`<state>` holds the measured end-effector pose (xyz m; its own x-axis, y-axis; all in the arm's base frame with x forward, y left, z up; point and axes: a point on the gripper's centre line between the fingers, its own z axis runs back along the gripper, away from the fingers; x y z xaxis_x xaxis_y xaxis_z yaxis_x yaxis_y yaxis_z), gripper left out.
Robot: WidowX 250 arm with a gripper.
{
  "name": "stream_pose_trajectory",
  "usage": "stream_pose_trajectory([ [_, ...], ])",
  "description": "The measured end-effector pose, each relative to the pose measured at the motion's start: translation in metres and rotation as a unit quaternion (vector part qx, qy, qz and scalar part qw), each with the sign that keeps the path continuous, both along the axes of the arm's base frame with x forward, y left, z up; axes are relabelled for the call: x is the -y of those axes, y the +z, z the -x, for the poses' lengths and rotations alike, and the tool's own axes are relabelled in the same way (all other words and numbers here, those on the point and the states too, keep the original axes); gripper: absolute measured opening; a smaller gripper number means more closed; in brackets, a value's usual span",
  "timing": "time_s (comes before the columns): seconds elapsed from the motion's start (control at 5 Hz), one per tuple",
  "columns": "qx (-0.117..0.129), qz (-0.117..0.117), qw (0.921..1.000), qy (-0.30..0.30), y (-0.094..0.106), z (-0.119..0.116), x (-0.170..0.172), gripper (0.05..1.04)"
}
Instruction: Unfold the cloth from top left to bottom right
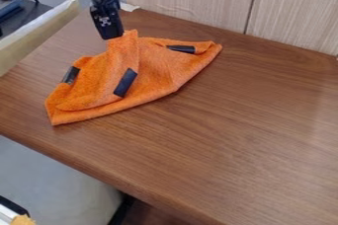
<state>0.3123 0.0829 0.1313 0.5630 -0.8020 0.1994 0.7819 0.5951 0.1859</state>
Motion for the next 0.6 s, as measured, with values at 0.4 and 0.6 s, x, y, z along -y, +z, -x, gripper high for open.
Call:
stream_pose_trajectory([
  [0.4, -0.024, 0.014, 0.9995, -0.015, -0.026, -0.006, 0.006, 1.001],
  [0.6, -0.035, -0.001, 0.999, -0.027, -0.034, -0.008, 0.011, 0.943],
])
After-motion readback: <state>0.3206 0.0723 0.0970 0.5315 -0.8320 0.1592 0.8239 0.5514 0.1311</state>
